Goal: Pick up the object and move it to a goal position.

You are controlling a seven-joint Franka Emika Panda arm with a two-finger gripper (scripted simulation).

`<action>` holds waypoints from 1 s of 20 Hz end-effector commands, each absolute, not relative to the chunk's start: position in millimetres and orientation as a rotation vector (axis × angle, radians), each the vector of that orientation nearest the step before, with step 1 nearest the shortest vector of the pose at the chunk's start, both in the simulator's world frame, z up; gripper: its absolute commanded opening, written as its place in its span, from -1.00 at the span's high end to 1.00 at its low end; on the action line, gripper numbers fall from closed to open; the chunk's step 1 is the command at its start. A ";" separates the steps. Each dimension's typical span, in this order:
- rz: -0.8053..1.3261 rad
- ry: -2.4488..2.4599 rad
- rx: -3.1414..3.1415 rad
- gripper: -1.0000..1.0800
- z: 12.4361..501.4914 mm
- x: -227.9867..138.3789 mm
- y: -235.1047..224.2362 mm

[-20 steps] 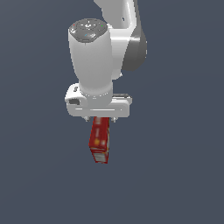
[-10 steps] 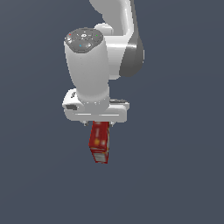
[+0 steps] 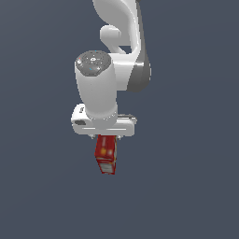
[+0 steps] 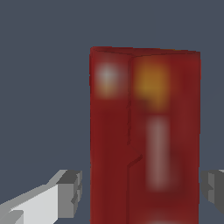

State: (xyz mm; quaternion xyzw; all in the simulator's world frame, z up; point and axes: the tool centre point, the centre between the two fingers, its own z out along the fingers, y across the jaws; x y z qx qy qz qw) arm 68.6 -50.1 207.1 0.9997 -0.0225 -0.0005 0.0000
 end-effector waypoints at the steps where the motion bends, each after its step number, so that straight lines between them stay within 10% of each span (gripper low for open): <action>1: 0.000 -0.071 3.141 -0.92 197.6 68.5 -50.4; 7: 0.000 -0.071 3.141 -0.92 192.1 70.0 -50.5; 8: 0.000 -0.071 3.141 1.00 192.1 70.0 -50.5; 20: -0.001 -0.071 3.141 1.00 192.6 69.4 -48.7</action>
